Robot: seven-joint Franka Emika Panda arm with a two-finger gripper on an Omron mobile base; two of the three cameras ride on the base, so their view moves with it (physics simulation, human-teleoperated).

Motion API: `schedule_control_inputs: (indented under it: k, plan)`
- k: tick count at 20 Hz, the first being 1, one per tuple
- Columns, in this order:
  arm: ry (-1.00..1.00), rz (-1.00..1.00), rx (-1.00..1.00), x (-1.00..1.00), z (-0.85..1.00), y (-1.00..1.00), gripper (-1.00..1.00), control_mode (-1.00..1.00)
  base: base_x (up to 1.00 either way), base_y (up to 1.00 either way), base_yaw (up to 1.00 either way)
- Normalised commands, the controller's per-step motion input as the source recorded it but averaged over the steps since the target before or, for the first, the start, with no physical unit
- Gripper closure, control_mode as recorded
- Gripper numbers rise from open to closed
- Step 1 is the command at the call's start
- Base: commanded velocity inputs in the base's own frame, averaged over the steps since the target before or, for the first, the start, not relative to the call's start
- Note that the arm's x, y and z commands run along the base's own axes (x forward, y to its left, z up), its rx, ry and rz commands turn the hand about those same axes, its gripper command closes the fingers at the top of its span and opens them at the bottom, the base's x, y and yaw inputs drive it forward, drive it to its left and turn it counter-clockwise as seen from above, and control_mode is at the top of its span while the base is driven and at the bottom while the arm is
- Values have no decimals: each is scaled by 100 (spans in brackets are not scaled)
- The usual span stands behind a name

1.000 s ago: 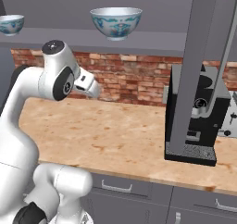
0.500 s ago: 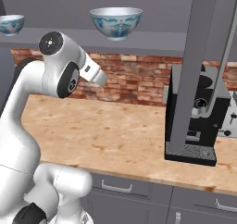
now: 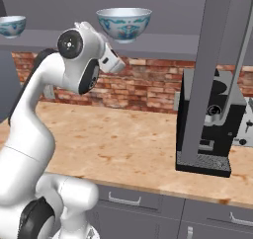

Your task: Take the smaller bowl and place it next to the appetizer plate on the dining counter , and place the larger bowl next to the plate with cooked food.

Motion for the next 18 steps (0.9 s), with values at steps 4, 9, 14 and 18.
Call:
schedule_control_inputs:
  k: [4, 9, 14, 18]
  plan:
    - [-12, -6, 17, 42, 80, -16, -100, -100, 0, 0, 0]
    - [-1, -1, 13, 27, 73, -26, -100, -100, 0, 0, 0]
    - [6, 0, 12, 53, 8, -21, -100, -100, 0, 0, 0]
    - [10, 0, 7, 62, 0, -6, -100, -100, 0, 0, 0]
